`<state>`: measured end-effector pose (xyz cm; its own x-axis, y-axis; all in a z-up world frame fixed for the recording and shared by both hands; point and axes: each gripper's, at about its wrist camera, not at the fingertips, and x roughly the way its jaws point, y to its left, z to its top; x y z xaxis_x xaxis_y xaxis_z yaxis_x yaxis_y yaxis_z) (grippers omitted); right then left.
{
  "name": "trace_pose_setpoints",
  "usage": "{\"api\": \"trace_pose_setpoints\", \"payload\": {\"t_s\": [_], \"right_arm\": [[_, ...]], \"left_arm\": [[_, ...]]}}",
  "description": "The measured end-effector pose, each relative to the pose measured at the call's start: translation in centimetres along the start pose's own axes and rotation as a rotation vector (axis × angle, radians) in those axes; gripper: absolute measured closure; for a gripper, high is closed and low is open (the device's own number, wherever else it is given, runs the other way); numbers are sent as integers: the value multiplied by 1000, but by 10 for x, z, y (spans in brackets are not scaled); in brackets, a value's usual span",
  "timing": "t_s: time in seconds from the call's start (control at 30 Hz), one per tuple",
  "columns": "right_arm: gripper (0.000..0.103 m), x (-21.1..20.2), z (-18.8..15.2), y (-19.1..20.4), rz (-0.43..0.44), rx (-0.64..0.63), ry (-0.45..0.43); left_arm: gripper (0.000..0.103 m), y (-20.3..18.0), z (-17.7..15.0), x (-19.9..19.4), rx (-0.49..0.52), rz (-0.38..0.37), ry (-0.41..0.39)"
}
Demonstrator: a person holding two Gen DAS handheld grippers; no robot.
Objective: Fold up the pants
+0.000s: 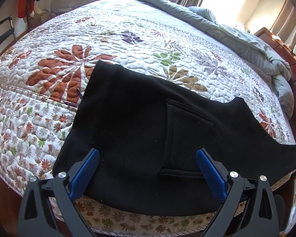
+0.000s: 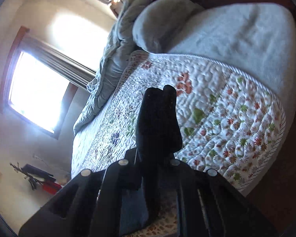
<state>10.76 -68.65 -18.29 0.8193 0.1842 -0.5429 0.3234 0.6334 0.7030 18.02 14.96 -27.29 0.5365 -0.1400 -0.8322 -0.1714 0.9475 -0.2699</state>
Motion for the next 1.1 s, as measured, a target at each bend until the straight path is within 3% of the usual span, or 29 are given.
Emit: {"api": "trace_pose_setpoints", "payload": {"t_s": [0.23,0.43,0.73,1.1], "right_arm": [[93,-17,-14,75,-43,-176,-34],[93,-26,-34,126,-71,-285,-60],[93,-20,-64,181,-140,-449,-82],[93,-18,-93,222,-152,-566,-73]], "left_arm": [[4,5,-4,-13,-23,-54,-57],[4,9,-4,-13,-35,-65,-50],[4,14,-6,-13,-39,-98,-36],[4,17,-7,-14,-60,-126,-37]]}}
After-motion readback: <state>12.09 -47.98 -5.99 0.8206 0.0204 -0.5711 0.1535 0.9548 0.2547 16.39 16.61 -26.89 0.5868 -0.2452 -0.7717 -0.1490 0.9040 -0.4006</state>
